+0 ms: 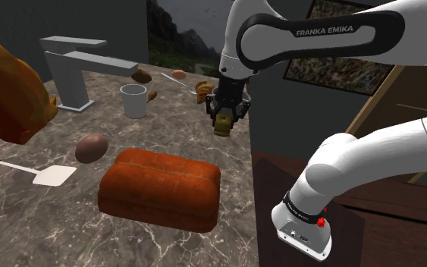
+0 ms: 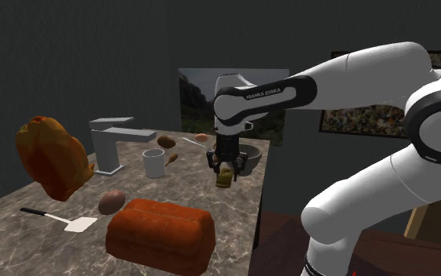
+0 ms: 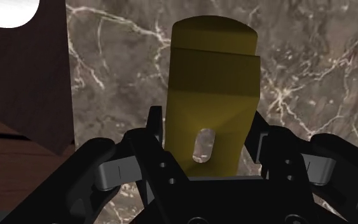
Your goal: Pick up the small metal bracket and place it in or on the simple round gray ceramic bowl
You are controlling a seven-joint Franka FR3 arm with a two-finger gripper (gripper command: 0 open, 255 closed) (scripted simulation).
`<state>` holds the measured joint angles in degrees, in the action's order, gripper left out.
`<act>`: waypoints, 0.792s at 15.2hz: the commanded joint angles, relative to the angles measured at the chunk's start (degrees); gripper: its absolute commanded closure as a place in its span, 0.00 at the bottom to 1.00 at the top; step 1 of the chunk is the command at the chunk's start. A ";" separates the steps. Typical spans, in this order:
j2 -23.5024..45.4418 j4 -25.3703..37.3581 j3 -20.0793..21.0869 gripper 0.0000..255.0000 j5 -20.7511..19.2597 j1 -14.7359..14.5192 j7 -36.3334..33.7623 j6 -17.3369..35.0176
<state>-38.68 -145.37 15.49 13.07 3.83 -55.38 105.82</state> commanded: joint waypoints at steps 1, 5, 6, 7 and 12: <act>-0.15 1.46 -0.29 1.00 -0.27 0.12 -0.07 -1.65; -0.35 4.38 -0.75 1.00 -0.69 0.28 -0.28 -4.76; -0.37 5.14 -0.86 1.00 -0.79 0.32 -0.34 -5.53; -0.37 5.90 -0.97 1.00 -0.89 0.35 -0.40 -6.29; -0.16 9.85 -1.48 1.00 -1.37 0.55 -0.68 -10.04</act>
<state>-39.16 -136.55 14.07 11.83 4.30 -55.97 96.52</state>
